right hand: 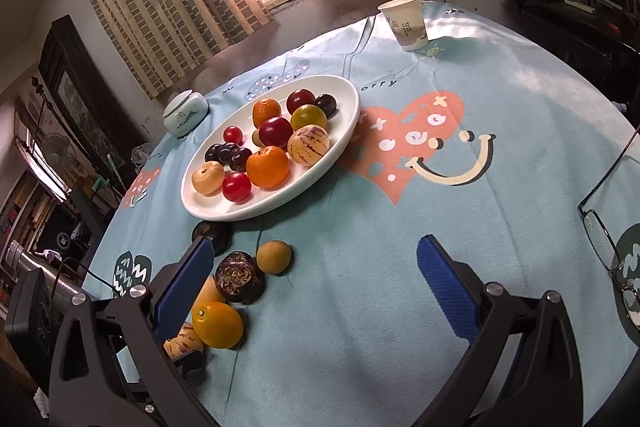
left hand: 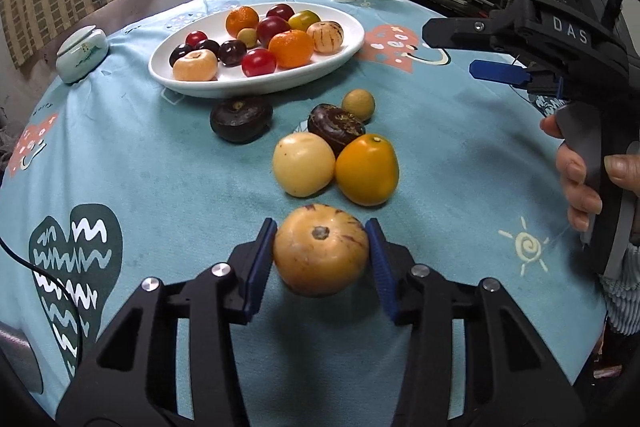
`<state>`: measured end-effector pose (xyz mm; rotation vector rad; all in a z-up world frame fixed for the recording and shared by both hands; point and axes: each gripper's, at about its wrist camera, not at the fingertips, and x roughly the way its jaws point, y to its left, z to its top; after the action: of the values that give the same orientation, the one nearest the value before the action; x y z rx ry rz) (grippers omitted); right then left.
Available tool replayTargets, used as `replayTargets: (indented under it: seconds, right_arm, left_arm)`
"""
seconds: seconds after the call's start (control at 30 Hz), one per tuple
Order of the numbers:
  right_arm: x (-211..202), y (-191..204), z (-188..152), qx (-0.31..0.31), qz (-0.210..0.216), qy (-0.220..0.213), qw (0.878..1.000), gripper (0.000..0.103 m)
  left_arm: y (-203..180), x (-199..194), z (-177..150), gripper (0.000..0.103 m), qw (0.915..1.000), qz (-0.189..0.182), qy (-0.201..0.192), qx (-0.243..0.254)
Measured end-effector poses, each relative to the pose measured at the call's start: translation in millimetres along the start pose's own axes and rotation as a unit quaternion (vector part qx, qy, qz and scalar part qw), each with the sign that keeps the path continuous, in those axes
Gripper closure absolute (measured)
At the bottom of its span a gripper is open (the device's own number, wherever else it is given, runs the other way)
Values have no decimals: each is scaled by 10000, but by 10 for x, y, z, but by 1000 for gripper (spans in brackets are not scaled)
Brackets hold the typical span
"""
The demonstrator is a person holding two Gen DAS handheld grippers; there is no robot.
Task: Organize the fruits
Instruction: 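Grasp the yellow-orange fruit with the right tool while the left tool holds the pepino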
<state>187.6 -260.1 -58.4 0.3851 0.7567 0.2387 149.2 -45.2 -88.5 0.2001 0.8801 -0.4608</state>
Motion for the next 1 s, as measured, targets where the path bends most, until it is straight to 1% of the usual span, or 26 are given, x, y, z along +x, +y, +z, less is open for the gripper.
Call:
replayTargets:
  seconds: [0.07, 0.13, 0.27, 0.37, 0.43, 0.47, 0.5, 0.63, 0.67, 0.7, 0.73, 0.8, 0.87, 0.97, 1.0]
  right_arm:
    - [-7, 35, -9, -109, 87, -31, 9999, 1]
    - [-29, 107, -45, -307, 176, -48, 9994, 1]
    - [16, 344, -222, -949, 337, 246, 9946, 1]
    - [64, 605, -401, -1657, 190, 412, 9851, 3]
    - [69, 723, -477, -1920, 328, 489, 9796, 13]
    - [74, 752, -503, -1982, 361, 536, 9780, 15]
    - [93, 771, -520, -2025, 369, 598, 9768, 20]
    - [159, 752, -527, -1945, 433, 806, 9766, 37]
    - [173, 763, -532, -1957, 453, 854, 9759, 38]
    - [199, 781, -542, -1999, 484, 928, 9742, 40]
    - [224, 803, -554, -2041, 524, 1013, 9723, 46]
    - [284, 845, -583, -2062, 580, 1192, 9695, 54]
    - [303, 839, -591, -2011, 571, 1235, 9701, 54]
    - [337, 771, -554, -1756, 669, 1275, 9739, 65]
    - [351, 742, -537, -1642, 730, 1291, 9752, 65]
  left_arm:
    - [37, -21, -3, 57, 9999, -14, -54, -107]
    - [133, -64, -7, 57, 9993, 45, -176, -341]
    - [400, -127, -1, 57, 9949, 416, -337, -851]
    - [559, -183, -2, 57, 9899, 721, -455, -1134]
    - [643, -200, -10, 57, 9883, 662, -472, -1289]
    - [661, -196, -13, 57, 9881, 638, -460, -1325]
    - [667, -192, -12, 57, 9881, 624, -446, -1334]
    - [643, -186, -6, 57, 9891, 593, -448, -1269]
    - [641, -184, -5, 57, 9893, 580, -442, -1265]
    - [646, -174, -1, 57, 9893, 568, -438, -1268]
    - [646, -175, -10, 57, 9893, 565, -439, -1274]
    - [648, -166, -10, 57, 9891, 553, -433, -1291]
    - [650, -159, -8, 57, 9893, 528, -417, -1295]
    - [640, -137, -3, 57, 9899, 485, -382, -1277]
    - [635, -133, -3, 57, 9901, 465, -373, -1272]
